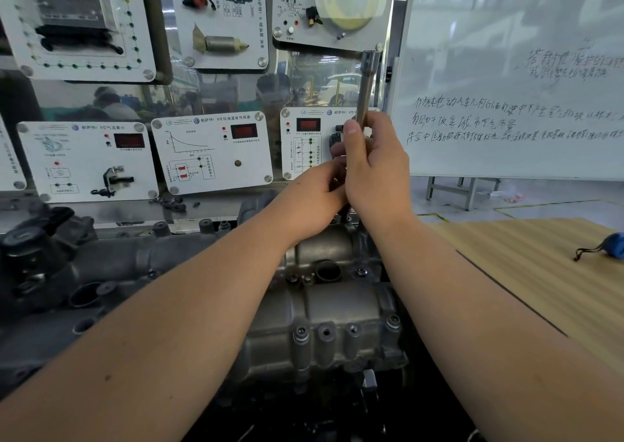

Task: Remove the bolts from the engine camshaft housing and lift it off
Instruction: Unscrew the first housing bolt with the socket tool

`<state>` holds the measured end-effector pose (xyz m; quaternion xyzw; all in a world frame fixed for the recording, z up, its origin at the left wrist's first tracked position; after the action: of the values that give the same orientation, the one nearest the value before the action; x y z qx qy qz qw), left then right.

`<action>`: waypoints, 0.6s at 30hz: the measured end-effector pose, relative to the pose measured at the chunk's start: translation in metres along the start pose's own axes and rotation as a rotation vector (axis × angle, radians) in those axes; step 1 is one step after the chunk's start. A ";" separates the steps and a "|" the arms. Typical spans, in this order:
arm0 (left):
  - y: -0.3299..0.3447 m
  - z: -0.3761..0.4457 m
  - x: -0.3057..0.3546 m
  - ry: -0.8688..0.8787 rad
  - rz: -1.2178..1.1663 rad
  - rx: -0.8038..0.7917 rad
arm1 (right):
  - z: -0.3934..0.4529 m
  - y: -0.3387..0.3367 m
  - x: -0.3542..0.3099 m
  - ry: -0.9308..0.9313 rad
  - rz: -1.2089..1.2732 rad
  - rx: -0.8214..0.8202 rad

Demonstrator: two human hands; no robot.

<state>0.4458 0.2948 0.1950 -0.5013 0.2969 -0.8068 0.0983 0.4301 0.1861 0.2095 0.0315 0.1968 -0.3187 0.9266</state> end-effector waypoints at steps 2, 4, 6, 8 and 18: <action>0.000 -0.001 0.000 -0.009 -0.016 -0.011 | 0.000 0.000 0.000 -0.007 -0.015 -0.004; 0.000 -0.001 0.000 -0.010 -0.020 -0.020 | 0.001 0.001 0.000 -0.009 -0.032 -0.001; 0.000 0.000 -0.001 -0.005 0.001 -0.015 | 0.001 0.001 0.000 0.003 -0.028 0.008; -0.001 0.002 -0.003 -0.010 0.021 0.008 | 0.001 0.001 0.000 0.017 -0.003 0.012; 0.001 0.002 -0.002 -0.017 -0.009 -0.009 | 0.001 0.000 -0.002 0.011 -0.001 0.000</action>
<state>0.4484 0.2947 0.1935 -0.5099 0.2972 -0.8017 0.0949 0.4293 0.1874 0.2107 0.0331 0.2021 -0.3188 0.9254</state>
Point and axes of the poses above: each hand's wrist, its own z-axis towards the middle knuckle, its own y-axis out of the palm, x = y × z, the point moved 2 cm from there along z, towards the middle knuckle, and after that the axes turned 14 degrees about -y, right-handed, at the moved point
